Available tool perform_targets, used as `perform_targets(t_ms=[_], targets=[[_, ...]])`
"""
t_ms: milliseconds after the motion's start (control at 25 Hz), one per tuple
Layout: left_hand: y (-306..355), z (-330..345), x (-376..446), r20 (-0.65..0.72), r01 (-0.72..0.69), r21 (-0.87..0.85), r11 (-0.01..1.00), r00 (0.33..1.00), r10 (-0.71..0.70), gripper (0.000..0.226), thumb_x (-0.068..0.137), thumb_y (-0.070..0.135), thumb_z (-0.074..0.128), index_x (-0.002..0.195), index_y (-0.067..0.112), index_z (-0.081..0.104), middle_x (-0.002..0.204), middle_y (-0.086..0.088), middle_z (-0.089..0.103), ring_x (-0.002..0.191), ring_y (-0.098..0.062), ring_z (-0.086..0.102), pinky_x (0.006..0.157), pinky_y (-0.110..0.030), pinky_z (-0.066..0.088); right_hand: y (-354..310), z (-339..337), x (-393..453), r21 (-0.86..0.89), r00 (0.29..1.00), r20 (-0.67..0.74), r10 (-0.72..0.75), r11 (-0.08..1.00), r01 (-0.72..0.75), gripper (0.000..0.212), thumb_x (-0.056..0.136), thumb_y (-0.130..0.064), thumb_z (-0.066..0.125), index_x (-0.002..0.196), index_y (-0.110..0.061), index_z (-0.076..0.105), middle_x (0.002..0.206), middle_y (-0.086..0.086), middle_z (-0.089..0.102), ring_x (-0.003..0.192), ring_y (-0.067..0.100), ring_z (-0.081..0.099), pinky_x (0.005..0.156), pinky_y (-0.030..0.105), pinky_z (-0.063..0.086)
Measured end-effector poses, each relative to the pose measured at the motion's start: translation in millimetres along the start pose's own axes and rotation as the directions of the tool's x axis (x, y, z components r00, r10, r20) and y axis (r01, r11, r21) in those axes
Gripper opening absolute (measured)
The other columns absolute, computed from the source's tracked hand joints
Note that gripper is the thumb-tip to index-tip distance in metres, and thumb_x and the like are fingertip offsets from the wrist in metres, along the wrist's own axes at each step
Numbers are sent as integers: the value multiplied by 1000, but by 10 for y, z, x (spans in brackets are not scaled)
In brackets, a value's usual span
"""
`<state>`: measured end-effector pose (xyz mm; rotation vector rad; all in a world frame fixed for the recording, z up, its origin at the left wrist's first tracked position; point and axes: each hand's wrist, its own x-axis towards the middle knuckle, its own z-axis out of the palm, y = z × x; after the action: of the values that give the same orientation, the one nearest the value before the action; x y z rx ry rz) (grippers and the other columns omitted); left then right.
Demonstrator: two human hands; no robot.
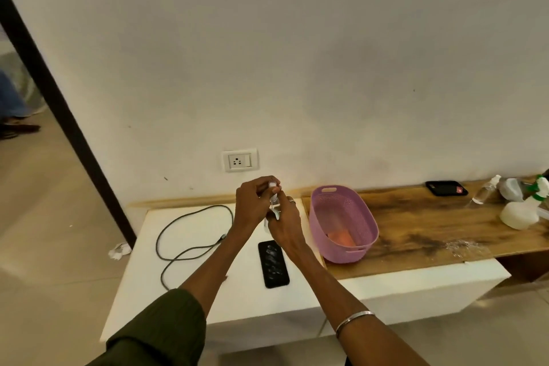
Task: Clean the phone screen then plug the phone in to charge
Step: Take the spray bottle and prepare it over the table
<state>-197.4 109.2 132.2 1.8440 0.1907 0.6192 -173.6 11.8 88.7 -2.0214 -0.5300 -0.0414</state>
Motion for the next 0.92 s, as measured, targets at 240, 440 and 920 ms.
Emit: perform_targets(t_ms=[240,440,920], targets=[[-76,-218,-336,-219,123,-24,992,968,-126,15,71,13,85,73,26,76,70,13,76,71,-2,74,70,-26,60,-28,292,-275,42,999,-42,26,999,-24,53,84,-19,64,134,-22,50,94,3,61,87,16,58,63,10,39],[15,-393,-241,-13,121,-50,991,993,-121,15,92,9,68,103,12,78,96,-5,79,96,-16,74,95,-40,57,-134,237,-264,48,998,-59,-13,999,16,33,86,-33,65,117,-24,57,83,-13,55,85,16,56,72,32,51],[327,-222,-285,-217,91,-76,993,970,-106,9,82,7,76,88,13,80,91,1,79,95,-12,74,92,-38,58,-387,12,-313,-59,979,-178,-98,994,89,37,82,-19,66,117,-22,56,94,5,63,90,18,56,71,26,46]])
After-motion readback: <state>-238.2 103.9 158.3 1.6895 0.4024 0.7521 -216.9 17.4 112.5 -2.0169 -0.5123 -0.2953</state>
